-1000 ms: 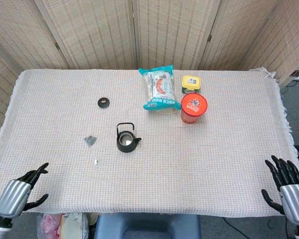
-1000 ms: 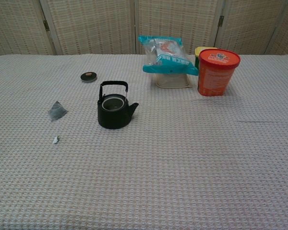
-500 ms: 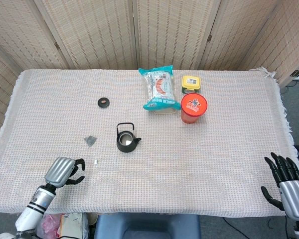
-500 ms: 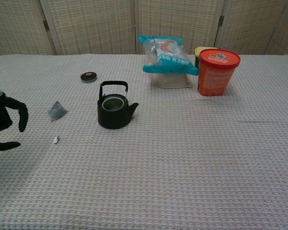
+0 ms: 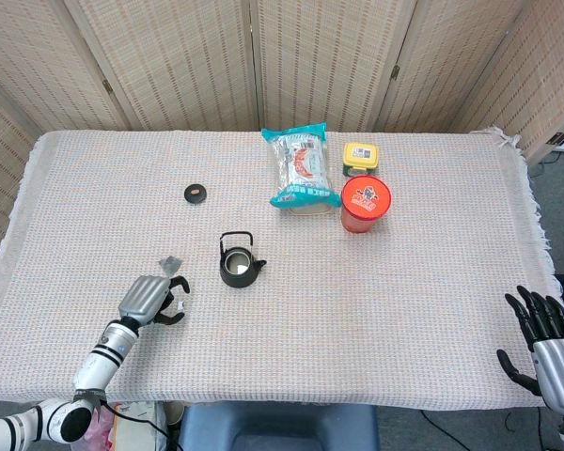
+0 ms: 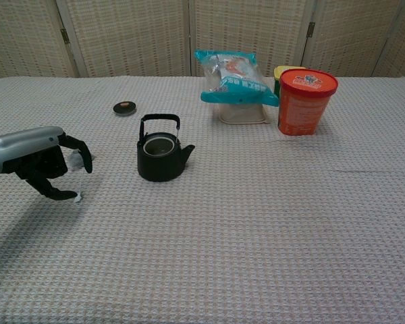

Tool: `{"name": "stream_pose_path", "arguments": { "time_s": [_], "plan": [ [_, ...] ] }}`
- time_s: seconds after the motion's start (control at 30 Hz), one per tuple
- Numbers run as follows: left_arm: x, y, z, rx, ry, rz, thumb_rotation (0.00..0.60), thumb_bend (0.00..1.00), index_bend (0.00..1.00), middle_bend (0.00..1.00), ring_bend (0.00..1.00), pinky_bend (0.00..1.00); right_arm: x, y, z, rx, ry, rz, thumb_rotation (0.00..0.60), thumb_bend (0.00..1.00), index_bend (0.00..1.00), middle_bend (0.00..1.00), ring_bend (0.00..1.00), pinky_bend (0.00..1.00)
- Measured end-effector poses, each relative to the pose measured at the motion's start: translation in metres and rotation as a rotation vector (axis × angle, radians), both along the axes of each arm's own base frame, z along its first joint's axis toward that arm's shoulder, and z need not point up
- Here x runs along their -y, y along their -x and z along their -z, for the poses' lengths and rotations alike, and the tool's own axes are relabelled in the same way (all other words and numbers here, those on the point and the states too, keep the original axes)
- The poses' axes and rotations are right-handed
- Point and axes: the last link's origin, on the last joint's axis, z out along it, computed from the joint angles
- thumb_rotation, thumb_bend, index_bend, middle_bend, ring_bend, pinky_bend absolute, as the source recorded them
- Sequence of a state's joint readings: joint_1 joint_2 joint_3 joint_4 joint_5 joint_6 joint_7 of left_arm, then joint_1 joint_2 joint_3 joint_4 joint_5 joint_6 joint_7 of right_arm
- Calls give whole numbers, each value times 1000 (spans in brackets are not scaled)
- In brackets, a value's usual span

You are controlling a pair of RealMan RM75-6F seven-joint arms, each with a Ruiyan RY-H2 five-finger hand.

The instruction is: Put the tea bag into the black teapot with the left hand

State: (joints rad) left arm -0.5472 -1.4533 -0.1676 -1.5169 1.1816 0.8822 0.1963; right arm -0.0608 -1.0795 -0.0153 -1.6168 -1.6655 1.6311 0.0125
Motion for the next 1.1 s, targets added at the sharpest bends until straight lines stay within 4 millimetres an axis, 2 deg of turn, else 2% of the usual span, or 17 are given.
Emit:
{"name": "stream_pose_path", "arguments": {
  "time_s": [1.1],
  "plan": [
    [-8,28,24,23,17,-62,600,330,507,1000,1000,1000,-1,-1,3,-16,-1,0,600,269,0,0,0,0]
  ]
}}
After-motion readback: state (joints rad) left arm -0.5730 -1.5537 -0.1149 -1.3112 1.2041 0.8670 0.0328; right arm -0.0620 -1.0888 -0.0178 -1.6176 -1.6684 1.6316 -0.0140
